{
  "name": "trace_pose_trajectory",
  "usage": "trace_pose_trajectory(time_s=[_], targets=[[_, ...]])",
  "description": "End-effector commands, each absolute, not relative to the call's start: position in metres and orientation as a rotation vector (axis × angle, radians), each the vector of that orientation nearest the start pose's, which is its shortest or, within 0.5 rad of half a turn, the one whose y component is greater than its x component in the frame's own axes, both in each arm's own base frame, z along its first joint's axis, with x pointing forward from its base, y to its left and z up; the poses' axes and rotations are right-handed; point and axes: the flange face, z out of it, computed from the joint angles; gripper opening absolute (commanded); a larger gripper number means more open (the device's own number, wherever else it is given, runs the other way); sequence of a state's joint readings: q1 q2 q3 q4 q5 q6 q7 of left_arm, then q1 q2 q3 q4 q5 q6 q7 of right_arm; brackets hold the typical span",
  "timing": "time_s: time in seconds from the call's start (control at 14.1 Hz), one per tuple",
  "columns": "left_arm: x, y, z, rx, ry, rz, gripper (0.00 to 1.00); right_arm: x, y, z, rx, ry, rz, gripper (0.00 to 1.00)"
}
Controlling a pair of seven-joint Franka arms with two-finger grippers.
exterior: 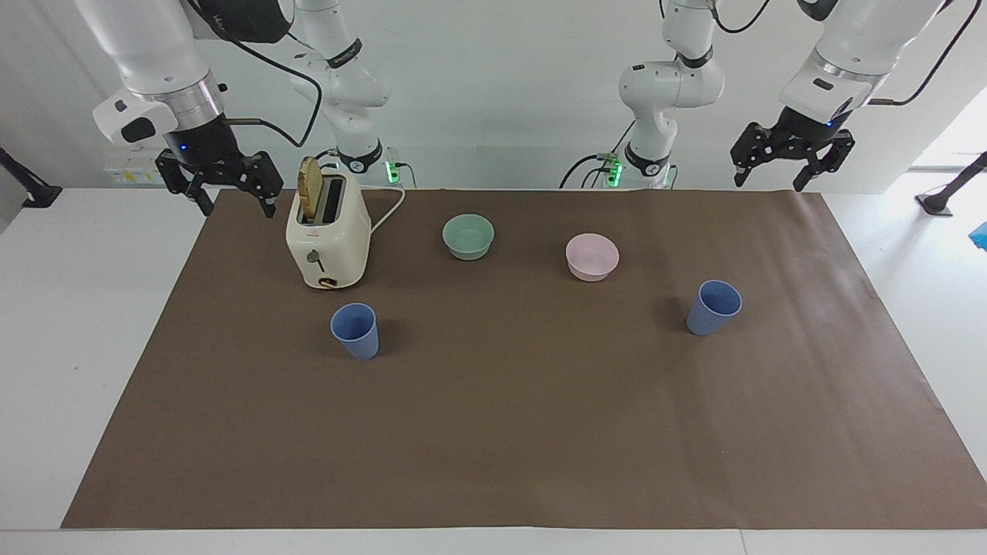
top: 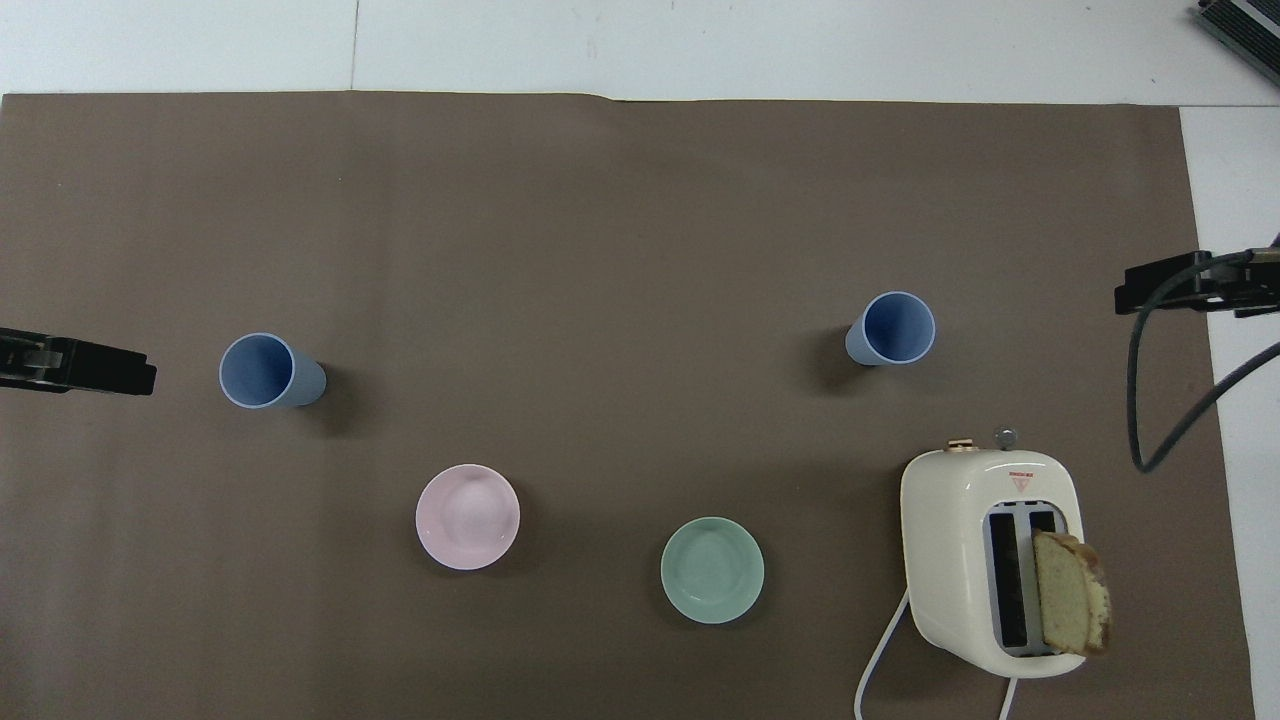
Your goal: Stack blue cups with both arms
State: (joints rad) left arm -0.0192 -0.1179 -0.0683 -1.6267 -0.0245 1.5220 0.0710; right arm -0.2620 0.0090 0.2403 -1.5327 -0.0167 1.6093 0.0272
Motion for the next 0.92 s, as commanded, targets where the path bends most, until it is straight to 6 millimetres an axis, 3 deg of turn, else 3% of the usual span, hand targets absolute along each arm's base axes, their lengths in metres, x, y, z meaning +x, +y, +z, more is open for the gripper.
trace_pose_trajectory(time_s=[0.0,0.21,0.35,0.85], targets=[[0.507,-0.05,0.656,-3.159,0.225,-0.052,1.0,0.555,-0.016,0.642,-3.148,0.065,-0.115,1.0],[0.511,-0.036,0.651,-3.164,0.186,-0.046,1.0,0.555,-0.016,0.642,-3.148,0.065,-0.113,1.0],[0.528,-0.01,0.626,-3.181,0.103,-0.038,1.0,0.555,-0.016,0.642,-3.148,0.067,-0.113,1.0],[0.55,0.006,0.519,-3.186,0.018,-0.042,1.0,0.555,-0.016,0.642,-3.148,0.065,-0.113,1.0]])
